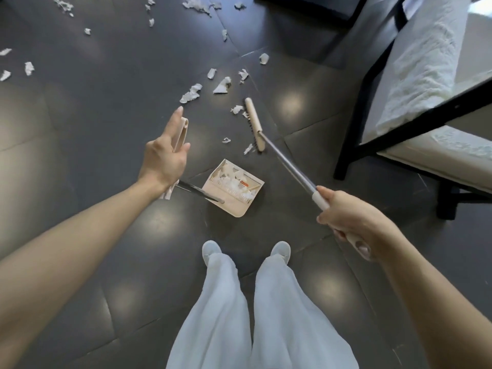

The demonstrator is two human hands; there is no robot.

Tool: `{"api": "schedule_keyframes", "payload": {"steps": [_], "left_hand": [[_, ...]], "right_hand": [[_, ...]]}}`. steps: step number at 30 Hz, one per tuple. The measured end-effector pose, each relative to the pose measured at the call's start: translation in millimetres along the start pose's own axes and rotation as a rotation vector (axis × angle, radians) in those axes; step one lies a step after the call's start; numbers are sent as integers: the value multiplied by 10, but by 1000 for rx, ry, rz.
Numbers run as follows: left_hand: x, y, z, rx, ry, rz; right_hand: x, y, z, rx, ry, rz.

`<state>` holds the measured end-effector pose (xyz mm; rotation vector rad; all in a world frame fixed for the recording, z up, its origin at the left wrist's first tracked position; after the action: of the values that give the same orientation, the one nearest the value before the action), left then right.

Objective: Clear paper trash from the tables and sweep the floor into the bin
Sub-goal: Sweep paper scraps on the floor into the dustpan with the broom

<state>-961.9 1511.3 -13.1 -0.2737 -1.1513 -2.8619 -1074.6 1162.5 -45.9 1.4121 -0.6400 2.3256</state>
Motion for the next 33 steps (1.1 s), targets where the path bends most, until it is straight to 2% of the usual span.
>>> {"api": "schedule_keyframes", "payload": {"steps": [5, 13, 16, 25, 33], "left_hand": [[-34, -488, 339, -13, 66, 103], [-601, -798, 643, 25, 125, 142], [-774, -842, 717, 34, 132, 136], [-974, -997, 988, 92, 114, 103], [-1687, -827, 1125, 80, 147, 105]], "right_hand": [[-460, -613, -101, 53, 51, -34], [-727, -1532, -719, 172, -113, 14], [-620, -1665, -714, 203, -147, 33], [-117, -1668, 71, 161, -112, 29], [-790, -1980, 1161, -59, 13, 89]]}}
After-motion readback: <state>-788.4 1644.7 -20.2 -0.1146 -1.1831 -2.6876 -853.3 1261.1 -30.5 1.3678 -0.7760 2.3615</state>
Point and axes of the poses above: each hand's wrist, its own x-axis away from the middle knuckle, its own z-axis out of the back of the hand, y = z × x, the point moved 8 cm from there along -x, towards the middle knuckle, and after that the axes turned 10 degrees about -y, right-handed, at the moved point
